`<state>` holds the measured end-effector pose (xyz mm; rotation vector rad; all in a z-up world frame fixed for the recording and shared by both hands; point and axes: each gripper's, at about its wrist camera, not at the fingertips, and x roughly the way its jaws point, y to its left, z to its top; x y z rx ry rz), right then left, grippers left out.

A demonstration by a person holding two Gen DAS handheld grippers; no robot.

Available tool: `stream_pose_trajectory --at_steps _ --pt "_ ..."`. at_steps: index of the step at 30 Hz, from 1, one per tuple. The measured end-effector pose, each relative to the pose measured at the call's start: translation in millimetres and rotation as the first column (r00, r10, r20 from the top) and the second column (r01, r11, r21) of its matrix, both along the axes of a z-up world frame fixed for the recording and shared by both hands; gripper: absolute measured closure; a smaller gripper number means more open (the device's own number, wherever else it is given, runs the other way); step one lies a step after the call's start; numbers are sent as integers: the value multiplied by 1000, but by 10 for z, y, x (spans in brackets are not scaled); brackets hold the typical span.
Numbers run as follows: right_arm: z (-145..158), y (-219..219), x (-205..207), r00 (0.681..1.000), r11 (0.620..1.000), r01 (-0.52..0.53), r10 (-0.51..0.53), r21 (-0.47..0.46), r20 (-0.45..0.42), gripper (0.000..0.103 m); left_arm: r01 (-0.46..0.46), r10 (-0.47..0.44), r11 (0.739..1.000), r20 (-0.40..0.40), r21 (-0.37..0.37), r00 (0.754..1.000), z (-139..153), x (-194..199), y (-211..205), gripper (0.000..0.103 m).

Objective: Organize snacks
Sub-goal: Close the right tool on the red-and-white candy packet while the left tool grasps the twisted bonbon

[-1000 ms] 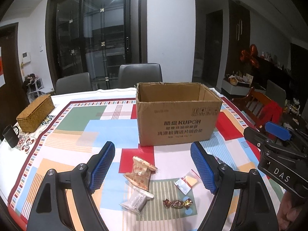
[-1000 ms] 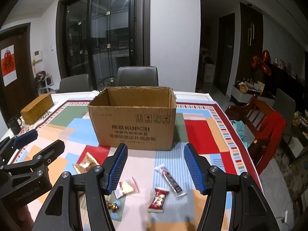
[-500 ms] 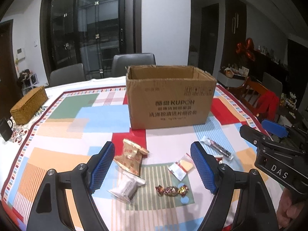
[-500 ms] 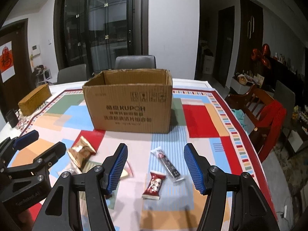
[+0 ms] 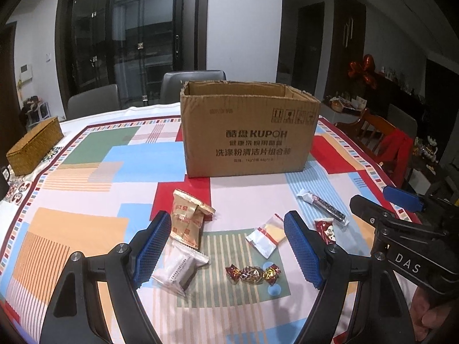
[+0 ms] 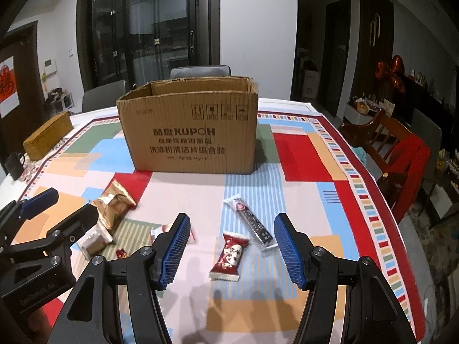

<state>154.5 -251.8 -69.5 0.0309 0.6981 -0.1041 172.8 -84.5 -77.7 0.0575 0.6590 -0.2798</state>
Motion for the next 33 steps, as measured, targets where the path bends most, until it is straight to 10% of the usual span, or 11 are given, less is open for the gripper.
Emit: stream_pose_trajectory --at_steps 33 --pt "-503 -84 80 994 999 3 1 39 -114 41 107 -97 991 -131 74 987 -593 -26 -266 22"
